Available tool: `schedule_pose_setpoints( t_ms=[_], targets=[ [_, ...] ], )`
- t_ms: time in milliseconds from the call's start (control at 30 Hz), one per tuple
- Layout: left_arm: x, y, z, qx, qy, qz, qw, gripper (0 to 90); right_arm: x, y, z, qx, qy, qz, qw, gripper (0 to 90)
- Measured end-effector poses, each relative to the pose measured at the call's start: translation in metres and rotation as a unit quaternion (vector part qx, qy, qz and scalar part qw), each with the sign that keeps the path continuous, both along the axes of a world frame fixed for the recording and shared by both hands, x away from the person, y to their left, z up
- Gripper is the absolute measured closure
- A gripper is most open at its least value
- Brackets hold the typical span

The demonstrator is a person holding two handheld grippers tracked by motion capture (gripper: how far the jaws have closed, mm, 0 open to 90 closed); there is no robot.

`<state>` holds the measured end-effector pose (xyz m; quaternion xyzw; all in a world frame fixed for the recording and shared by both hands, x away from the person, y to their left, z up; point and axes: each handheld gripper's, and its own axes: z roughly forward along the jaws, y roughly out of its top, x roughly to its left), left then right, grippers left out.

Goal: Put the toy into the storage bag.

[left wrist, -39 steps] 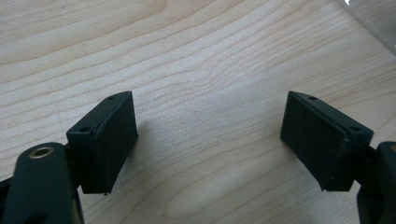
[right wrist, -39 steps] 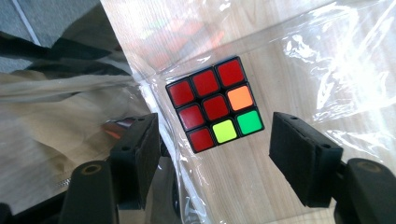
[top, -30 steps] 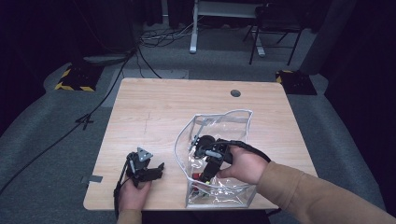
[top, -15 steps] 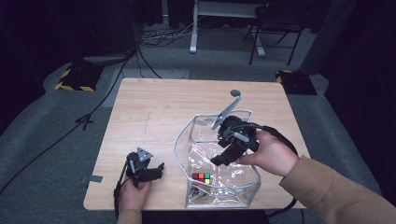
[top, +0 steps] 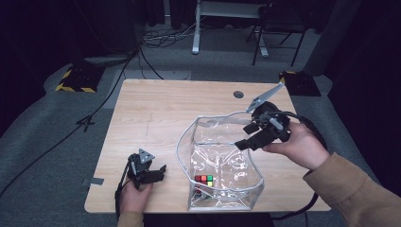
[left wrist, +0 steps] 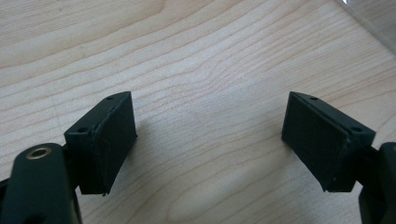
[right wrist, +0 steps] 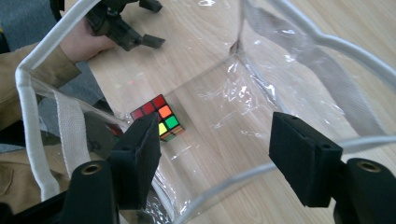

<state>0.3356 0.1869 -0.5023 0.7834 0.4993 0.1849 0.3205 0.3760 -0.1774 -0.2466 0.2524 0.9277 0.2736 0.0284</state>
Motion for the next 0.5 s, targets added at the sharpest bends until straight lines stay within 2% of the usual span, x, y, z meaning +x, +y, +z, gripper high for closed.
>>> schedule_pose_setpoints(
  t_ms=[67, 233, 333, 500],
  targets=[
    [0.001, 0.001, 0.0, 0.0, 0.001, -0.004, 1.0, 17.3, 0.001, -0.008, 0.002, 0.009, 0.002, -0.009, 0.9999, 33.9],
    [0.002, 0.007, 0.0, -0.005, 0.002, -0.02, 0.9998, 17.0, 0.006, -0.029, 0.005, 0.014, -0.009, -0.03, 0.9994, 34.3],
    [0.002, 0.011, 0.0, 0.003, 0.001, -0.027, 0.9996, 17.0, 0.011, -0.041, 0.006, 0.017, -0.012, -0.043, 0.9989, 34.3],
    [0.001, 0.019, 0.0, 0.002, 0.004, -0.039, 0.9992, 17.0, 0.017, -0.056, 0.007, 0.023, -0.014, -0.061, 0.9978, 34.2]
  ],
)
